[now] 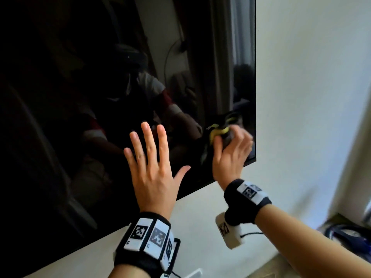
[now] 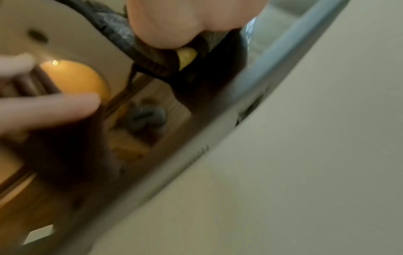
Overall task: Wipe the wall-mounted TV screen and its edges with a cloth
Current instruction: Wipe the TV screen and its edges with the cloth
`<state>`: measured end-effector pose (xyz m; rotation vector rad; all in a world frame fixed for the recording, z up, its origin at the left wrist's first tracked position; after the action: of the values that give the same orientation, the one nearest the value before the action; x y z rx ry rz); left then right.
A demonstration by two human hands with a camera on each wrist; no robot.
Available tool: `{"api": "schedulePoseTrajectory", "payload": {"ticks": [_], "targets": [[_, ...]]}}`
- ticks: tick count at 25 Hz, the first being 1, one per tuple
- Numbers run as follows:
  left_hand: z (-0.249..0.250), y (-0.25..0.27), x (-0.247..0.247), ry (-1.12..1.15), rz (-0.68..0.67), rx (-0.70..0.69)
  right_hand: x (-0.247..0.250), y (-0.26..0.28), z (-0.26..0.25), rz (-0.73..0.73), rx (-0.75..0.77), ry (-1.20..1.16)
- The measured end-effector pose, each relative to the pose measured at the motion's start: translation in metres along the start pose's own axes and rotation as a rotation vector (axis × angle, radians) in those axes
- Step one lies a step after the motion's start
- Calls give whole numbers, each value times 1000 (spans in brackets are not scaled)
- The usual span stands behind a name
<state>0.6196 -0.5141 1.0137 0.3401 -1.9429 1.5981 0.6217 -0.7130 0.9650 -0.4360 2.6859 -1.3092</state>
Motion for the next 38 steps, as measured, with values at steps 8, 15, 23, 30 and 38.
{"api": "schedulePoseTrajectory", "payload": {"ticks": [8,15,23,30,38], "targets": [[-47,22,19,105,42,8,3,-4,-2,85,-145,-52],[-131,52,23,1,27,201,-6,0,-33,128,-204,-83],[-149,59,16,-59,35,141,-21,18,-76,122,-179,-87],[-147,59,20,-63,-39,147,-30,39,-110,8,-10,-30],[-211,92,43,-39,-42,144,-48,77,-162,-91,29,-46]]}}
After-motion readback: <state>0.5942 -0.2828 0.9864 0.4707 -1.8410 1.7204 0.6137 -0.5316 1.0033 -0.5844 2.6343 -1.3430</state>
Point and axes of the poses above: each hand's wrist, its own y-axis away from the middle knuckle, its own x-axis out of the back of the hand, z = x × y, the point moved 9 cm from there along -y, towards the middle knuckle, and after that the axes turned 2 degrees about x, right-handed, at the moved point
